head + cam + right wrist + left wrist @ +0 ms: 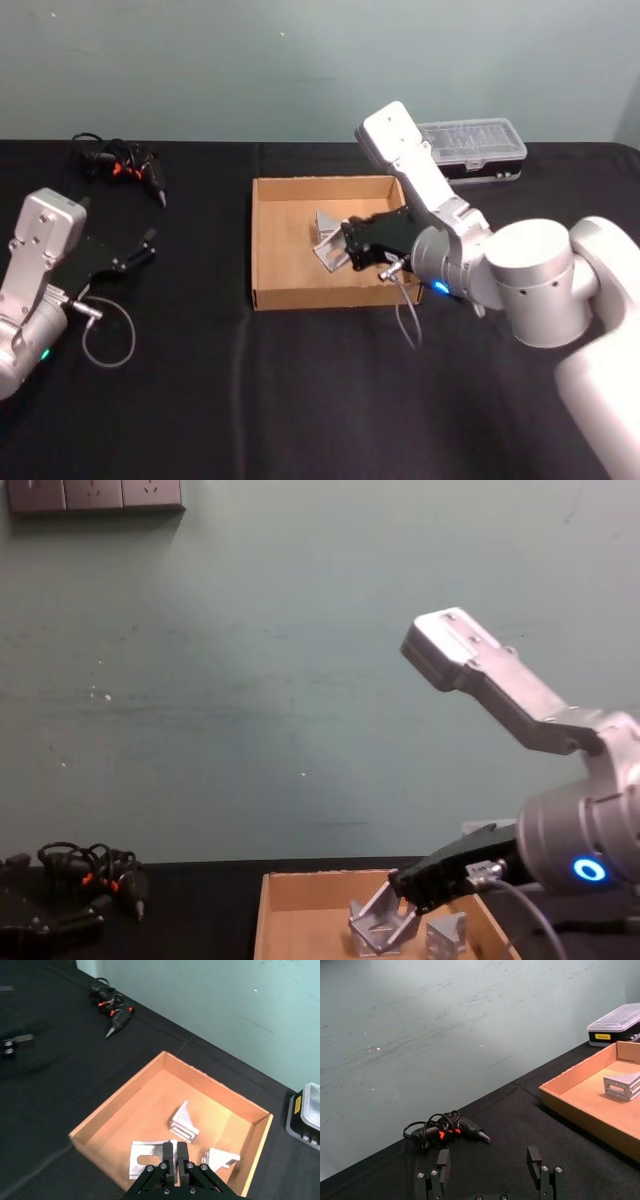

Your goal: Use one hand to pick up the angle iron from the table and place it into the box.

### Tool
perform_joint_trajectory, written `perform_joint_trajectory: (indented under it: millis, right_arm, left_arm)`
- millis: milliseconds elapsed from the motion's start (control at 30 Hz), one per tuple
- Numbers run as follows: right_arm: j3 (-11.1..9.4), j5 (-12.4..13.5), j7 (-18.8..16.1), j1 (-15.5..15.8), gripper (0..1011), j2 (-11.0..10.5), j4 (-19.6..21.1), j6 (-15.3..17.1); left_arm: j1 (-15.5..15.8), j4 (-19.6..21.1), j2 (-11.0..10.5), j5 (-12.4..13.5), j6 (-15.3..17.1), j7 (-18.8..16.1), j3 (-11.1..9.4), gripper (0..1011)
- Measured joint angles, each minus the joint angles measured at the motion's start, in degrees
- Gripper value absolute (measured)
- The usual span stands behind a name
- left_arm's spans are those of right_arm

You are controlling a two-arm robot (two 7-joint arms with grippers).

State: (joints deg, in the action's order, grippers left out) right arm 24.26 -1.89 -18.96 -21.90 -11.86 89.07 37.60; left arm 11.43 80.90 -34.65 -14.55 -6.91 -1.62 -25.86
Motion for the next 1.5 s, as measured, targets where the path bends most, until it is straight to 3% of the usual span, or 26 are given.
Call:
perform_joint_trajectory:
  millis: [233, 467, 867, 967, 1500]
  right_arm:
    - [0.11, -1.77, 1.38, -2.44, 53, 2.82, -5.64, -2.24]
    - [0.24, -3.36, 2.16, -3.69, 52, 4.34, -9.22, -3.21]
    - [0.07, -3.73, 2.39, -3.88, 52, 4.52, -9.88, -3.45]
    - [0.09, -3.65, 2.35, -3.83, 94, 4.48, -9.76, -3.40]
    - [0.12, -3.52, 2.29, -3.75, 609, 4.40, -9.54, -3.27]
  left_arm:
    - [0.00, 0.00, 0.00, 0.00, 0.00, 0.00, 0.00, 1005]
    - [0.00, 0.00, 0.00, 0.00, 0.00, 0.00, 0.00, 1005]
    - [0.00, 0.00, 0.00, 0.00, 0.00, 0.00, 0.00, 1004]
    - [0.00, 0.00, 0.00, 0.00, 0.00, 0.00, 0.00, 1004]
    - [0.00, 0.00, 0.00, 0.00, 0.00, 0.00, 0.00, 1005]
